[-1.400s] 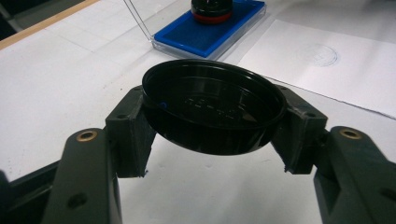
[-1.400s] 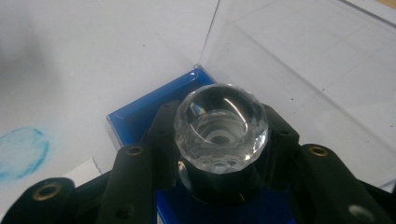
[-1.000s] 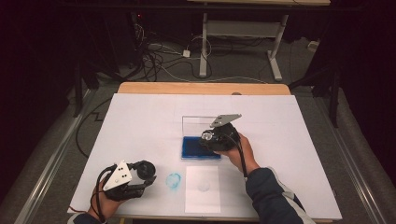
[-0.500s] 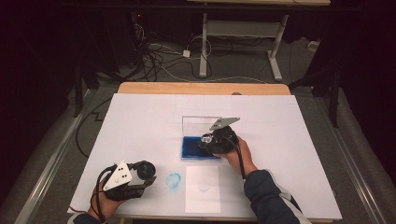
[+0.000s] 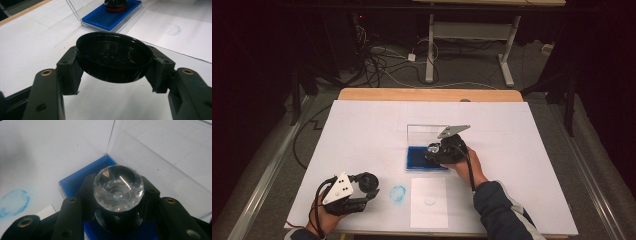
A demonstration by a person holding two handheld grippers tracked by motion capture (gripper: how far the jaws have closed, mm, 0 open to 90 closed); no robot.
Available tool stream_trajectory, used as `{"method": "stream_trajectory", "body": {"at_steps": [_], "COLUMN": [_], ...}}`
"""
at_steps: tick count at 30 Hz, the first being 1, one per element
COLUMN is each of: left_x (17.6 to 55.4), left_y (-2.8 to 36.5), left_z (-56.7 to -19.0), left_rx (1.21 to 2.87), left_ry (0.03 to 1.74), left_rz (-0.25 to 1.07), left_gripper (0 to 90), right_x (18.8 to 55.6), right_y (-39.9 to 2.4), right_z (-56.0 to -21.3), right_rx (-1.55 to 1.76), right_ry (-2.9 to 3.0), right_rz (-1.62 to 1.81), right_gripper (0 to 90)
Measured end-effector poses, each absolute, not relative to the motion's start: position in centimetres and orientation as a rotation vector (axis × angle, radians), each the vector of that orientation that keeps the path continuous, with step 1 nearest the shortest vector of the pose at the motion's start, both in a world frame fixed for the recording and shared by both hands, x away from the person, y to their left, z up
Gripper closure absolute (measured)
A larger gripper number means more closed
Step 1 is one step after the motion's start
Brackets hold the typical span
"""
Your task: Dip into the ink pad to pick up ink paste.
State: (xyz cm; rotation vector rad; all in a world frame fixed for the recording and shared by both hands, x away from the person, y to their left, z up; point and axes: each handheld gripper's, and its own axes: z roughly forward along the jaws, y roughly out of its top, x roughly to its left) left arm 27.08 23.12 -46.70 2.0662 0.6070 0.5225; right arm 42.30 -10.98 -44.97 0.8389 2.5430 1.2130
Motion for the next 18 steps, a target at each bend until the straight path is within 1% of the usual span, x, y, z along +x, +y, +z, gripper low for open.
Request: {"method": "stream_trajectory", "body": {"at_steps": [18], "left_x": [27.07], "left_y": [23.07], "left_z": [-46.72], "left_rx": [2.065], "left_ry": [0.607], "left_rz": [0.52], "left_gripper": [36.1], "right_x": [42.22], "right_y": [-10.88], "right_z": [-44.93], "right_rx": [0.829], "right_ry": [2.547], "right_rz": [1.203], "right_gripper": [57.0]}}
